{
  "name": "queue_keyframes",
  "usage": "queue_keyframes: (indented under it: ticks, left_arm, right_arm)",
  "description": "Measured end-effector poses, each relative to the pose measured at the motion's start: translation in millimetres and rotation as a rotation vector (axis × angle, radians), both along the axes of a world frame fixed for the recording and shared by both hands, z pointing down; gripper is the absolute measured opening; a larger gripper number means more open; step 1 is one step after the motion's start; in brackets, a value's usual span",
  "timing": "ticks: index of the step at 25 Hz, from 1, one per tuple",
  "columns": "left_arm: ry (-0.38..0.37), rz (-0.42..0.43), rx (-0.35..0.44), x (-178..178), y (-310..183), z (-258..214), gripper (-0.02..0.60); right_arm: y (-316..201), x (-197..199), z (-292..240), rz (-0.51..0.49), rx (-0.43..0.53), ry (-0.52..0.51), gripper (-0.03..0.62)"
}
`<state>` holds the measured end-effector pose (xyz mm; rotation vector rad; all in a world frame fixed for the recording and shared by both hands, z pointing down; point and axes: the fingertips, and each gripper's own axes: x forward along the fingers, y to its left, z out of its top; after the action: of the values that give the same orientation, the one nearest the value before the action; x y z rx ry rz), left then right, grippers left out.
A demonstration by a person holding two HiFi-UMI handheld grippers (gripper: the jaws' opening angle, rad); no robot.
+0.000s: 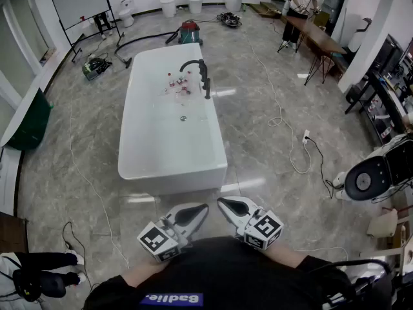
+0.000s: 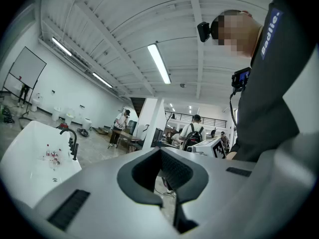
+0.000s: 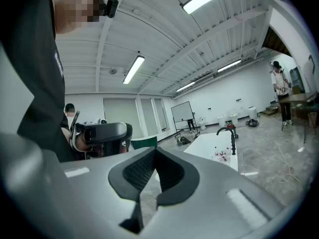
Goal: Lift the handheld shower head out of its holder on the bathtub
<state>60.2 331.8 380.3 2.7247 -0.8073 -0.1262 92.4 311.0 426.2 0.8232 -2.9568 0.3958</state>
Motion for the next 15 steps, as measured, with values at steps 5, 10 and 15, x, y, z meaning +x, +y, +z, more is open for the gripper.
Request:
queue_keyframes:
  ticks: [5,10,15]
  left_arm:
    - [0.000,-0.002,0.005,1,-7,-4,-0.006]
    - [-0.008,-0.005,0.000,8,-12,-1,-0.006]
    - [0.002,-0.042,0.026,17,-21,-5,-0.006]
  right_arm:
    - [-7,1,-4,0.005,-0.003,0.004,0.000]
    - [-11,7,0,-0.009,-0.006,-0.019,0.000]
    - [-27,22,10,-0.004,-0.029,-0.030,0.002]
